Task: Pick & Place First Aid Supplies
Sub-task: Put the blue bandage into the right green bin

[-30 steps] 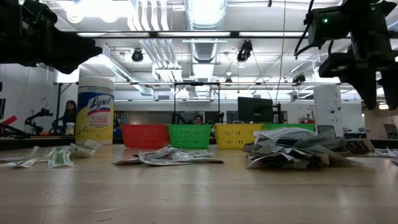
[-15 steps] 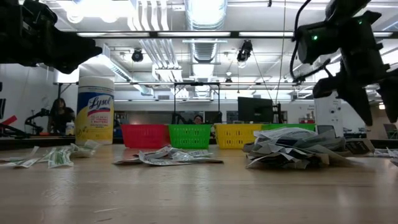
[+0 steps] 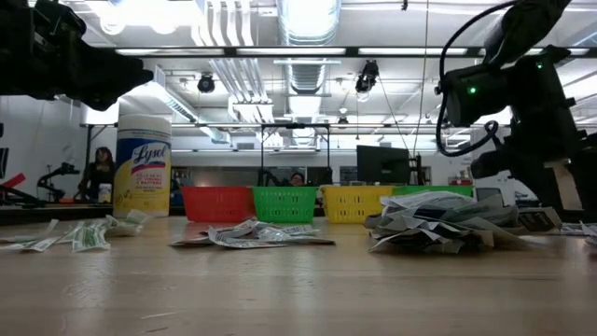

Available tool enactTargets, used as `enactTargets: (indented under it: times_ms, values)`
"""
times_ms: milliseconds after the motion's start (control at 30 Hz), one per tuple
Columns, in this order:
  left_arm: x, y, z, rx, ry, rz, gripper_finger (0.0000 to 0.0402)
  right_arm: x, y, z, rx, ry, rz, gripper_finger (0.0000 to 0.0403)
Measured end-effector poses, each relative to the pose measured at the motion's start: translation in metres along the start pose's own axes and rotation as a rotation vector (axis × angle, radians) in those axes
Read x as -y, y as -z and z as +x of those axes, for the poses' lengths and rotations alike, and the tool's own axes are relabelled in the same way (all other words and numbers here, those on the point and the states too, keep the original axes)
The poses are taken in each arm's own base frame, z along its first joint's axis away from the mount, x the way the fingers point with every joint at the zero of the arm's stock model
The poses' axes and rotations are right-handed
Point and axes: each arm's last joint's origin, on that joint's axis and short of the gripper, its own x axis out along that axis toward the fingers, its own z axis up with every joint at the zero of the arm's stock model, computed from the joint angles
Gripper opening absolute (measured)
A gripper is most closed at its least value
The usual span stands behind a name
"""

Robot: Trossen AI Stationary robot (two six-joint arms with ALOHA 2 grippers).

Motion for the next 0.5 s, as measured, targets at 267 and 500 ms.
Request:
enactTargets:
  times_ms: [267, 500]
  values:
    - [0.0, 0.0, 0.0, 0.0, 0.0, 0.0, 0.0158, 0.0004, 0.0, 0.0, 0.0, -0.039, -0.151, 0.0151]
    - [0.0, 0.0001, 0.0, 0.0, 0.0, 0.0, 0.0158, -0.0013, 0.0011, -0.0035, -0.027, -0.061, -0.337, 0.0153]
